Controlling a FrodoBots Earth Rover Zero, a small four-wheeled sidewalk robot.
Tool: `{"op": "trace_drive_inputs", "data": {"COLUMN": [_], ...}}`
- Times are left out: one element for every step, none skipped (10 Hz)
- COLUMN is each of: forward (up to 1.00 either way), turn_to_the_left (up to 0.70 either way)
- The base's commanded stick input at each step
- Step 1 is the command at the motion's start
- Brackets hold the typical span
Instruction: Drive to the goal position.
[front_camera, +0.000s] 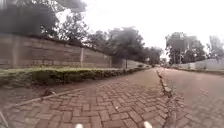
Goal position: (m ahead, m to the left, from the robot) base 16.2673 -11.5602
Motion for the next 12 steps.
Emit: {"op": "trace_drive_inputs", "data": {"forward": [0.5, 0.5, 0.5, 0.5, 0.5, 0.5, 0.5, 0.5, 0.5, 0.5, 0.5, 0.5], "turn_to_the_left": [0.5, 0.34, 0.26, 0.19, 0.13, 0.07, 0.05, 0.04, 0.04, 0.04, 0.05, 0.04]}}
